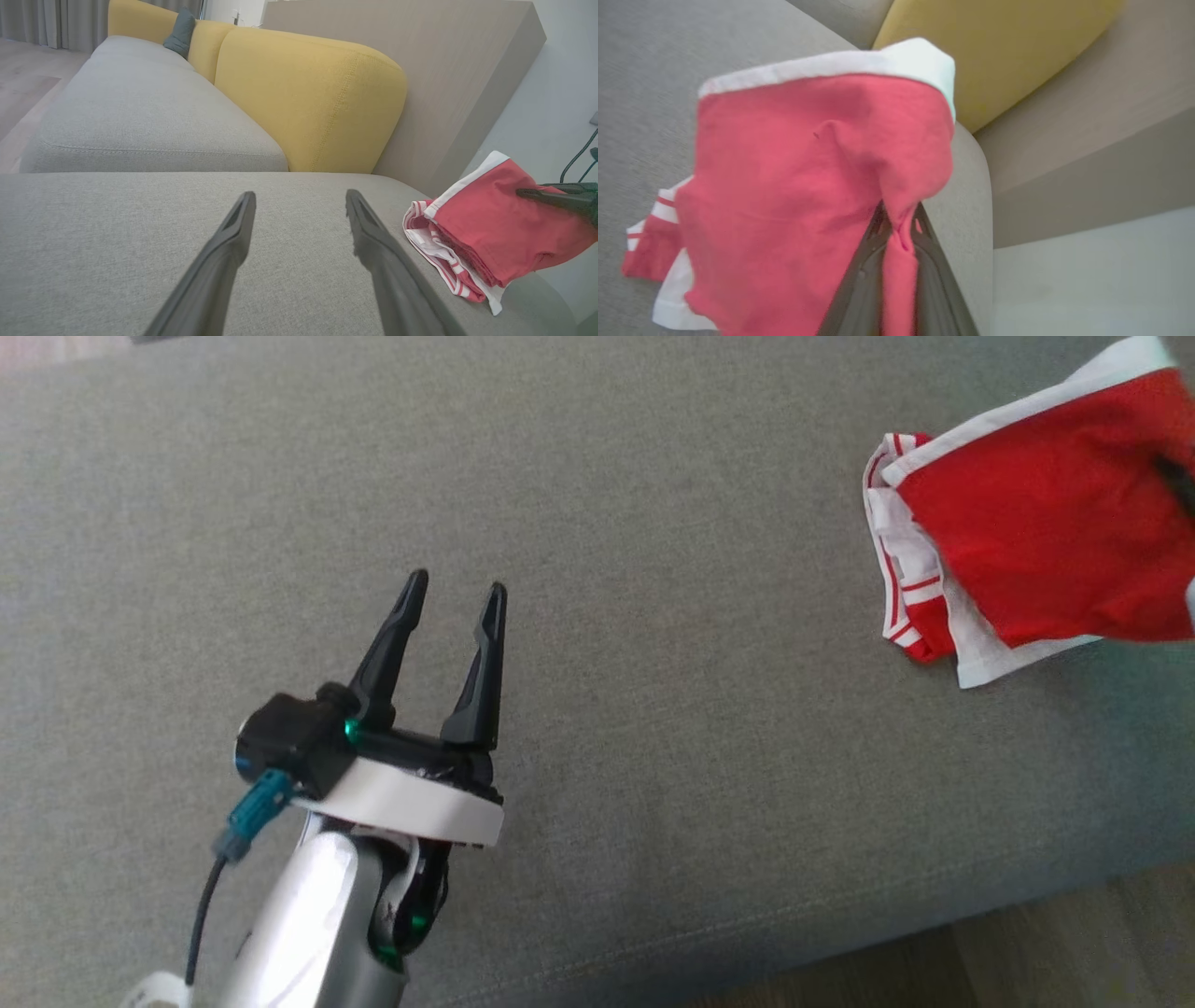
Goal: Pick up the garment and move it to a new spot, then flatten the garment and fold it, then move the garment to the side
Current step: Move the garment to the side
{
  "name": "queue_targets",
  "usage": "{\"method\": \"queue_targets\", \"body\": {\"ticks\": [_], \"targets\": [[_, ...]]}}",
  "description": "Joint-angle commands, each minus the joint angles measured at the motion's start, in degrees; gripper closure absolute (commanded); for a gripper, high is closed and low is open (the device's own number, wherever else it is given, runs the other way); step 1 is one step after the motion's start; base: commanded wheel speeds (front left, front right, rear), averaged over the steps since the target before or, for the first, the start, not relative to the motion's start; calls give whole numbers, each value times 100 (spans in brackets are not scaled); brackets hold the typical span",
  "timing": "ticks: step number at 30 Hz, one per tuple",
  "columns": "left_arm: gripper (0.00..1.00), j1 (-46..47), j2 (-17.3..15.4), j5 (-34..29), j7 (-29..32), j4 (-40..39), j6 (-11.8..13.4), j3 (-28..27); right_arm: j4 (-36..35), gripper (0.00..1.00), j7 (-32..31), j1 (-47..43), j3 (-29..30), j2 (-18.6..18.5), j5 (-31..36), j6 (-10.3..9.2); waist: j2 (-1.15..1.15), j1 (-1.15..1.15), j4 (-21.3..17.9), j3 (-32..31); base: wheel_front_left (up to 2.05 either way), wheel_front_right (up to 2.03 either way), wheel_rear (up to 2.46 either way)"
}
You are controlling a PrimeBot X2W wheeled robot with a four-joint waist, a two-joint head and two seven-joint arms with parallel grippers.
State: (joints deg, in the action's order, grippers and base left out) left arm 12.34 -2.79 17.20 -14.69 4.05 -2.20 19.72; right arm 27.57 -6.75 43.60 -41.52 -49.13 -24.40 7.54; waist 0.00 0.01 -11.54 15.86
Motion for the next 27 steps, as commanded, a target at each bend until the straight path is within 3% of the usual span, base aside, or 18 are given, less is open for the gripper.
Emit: {"method": "queue_targets", "body": {"ticks": [1,16,17,18,19,20,27], "targets": [[0,217,-9,-81,-31,-170,-35,-160,-14,100,-63,11,133,-135,43,-5,0,-1,-6,90,0,0,0],[0,390,-9,-122,-31,-60,-151,-321,600,100,-807,-344,1484,551,805,-5,0,-1,173,378,0,0,0],[0,389,-9,-122,-31,-59,-153,-328,603,85,-860,-384,1569,598,785,-5,0,-1,175,381,0,0,0],[0,387,-9,-121,-31,-57,-155,-337,613,55,-953,-433,1648,655,736,-5,0,-1,176,381,0,0,0],[0,385,-9,-120,-31,-54,-157,-347,599,4,-1036,-474,1718,710,689,-5,0,-1,175,380,0,0,0],[0,381,-9,-120,-31,-53,-159,-354,581,0,-1101,-498,1805,751,678,-5,0,-1,172,380,0,0,0],[0,348,-9,-52,-31,0,-152,-358,92,0,-1318,-611,2206,992,724,-5,0,-1,175,216,0,0,0]]}}
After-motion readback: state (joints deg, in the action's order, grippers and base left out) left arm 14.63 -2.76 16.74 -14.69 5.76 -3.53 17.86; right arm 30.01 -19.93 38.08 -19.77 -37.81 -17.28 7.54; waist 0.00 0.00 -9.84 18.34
